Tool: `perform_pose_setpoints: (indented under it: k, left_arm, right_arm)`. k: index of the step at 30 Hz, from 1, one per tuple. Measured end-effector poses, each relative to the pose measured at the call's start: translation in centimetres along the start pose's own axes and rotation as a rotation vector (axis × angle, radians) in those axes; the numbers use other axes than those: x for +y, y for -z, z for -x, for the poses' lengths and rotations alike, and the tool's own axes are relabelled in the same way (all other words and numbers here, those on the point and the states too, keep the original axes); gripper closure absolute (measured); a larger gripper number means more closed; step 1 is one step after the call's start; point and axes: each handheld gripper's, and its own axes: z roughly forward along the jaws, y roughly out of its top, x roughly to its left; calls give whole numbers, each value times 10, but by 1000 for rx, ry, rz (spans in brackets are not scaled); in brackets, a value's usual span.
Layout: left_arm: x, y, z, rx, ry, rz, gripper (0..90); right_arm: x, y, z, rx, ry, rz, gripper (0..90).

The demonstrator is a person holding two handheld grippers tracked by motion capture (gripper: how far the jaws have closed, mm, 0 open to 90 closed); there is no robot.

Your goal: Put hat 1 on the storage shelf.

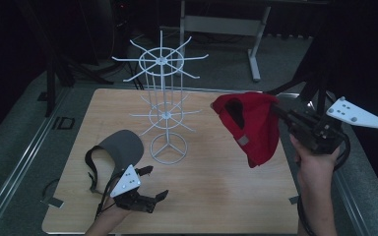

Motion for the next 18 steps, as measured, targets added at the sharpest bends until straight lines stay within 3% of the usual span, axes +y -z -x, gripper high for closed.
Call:
perform_pose_setpoints:
  k: [5, 9, 18]
  left_arm:
    - [-18, 1, -2, 9, 26, -30, 87]
    - [-27, 3, -3, 24, 58, -4, 87]
    - [-29, 6, 1, 46, 37, 7, 88]
  right_arm:
    - [8, -9, 2, -11, -7, 8, 887]
    - [23, -24, 3, -42, -2, 11, 887]
    - [50, -58, 2, -81, -11, 14, 887]
